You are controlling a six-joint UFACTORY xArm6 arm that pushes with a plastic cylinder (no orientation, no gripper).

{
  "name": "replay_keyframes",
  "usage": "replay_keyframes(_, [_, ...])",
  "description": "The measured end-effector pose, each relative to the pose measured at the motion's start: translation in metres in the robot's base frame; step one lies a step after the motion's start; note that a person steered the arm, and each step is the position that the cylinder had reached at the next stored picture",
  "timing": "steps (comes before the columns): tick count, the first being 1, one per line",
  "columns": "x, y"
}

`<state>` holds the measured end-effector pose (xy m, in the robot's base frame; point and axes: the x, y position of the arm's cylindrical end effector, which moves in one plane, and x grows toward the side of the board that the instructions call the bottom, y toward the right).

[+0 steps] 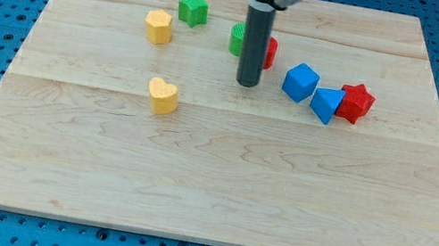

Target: Push the red star into the blue cube

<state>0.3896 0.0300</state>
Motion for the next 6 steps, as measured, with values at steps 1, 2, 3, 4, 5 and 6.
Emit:
replay_keyframes(1, [0.047,0.006])
replay_keyframes(2, [0.106,0.127])
replay_keyframes(3, [0.086,0.156])
replay_keyframes(4, [0.051,0.163])
replay_keyframes(5, [0.024,0.162])
replay_keyframes(6, [-0.015,0.136])
